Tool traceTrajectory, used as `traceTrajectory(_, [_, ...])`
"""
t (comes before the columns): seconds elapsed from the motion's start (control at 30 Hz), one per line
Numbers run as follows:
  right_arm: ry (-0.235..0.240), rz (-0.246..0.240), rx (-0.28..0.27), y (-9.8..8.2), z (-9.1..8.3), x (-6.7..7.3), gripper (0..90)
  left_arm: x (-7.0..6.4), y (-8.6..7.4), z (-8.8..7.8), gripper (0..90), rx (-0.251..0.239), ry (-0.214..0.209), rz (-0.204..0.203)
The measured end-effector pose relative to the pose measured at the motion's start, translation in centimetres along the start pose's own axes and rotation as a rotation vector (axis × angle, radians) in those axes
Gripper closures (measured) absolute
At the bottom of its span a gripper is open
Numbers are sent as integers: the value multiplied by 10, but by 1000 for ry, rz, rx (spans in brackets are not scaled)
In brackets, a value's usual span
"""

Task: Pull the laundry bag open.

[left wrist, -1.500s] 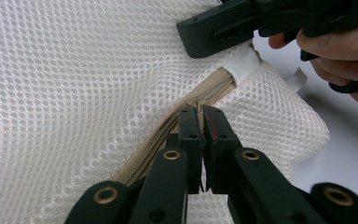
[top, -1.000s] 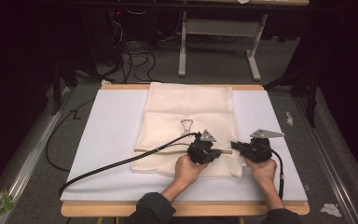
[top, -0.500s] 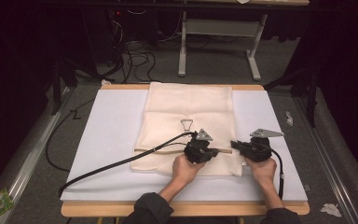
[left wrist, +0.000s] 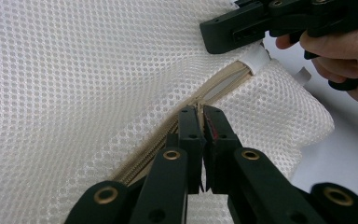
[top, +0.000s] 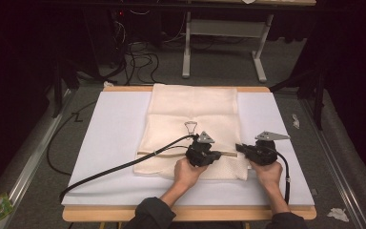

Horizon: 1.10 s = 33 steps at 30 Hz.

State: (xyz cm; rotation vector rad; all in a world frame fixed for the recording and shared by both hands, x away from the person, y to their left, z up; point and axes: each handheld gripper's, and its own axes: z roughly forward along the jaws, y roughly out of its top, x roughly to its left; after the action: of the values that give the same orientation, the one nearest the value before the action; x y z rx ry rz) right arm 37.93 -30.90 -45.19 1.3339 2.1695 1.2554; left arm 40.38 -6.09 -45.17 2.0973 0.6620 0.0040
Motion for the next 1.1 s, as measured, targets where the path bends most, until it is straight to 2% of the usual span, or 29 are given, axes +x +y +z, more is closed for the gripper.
traceTrajectory(0.43, [1, 2, 4, 1, 0, 2, 875, -1, -1, -2, 868, -7, 4, 10])
traceTrajectory(0.57, [-3, 4, 8, 1, 0, 1, 876, 1, -1, 0, 869, 0, -2, 0])
traceTrajectory(1.0, [2, -4, -5, 0, 0, 1, 876, 2, -2, -3, 869, -2, 5, 9])
traceTrajectory(1.1, [0, 8, -5, 0, -1, 1, 876, 5, -3, -5, 869, -4, 8, -7])
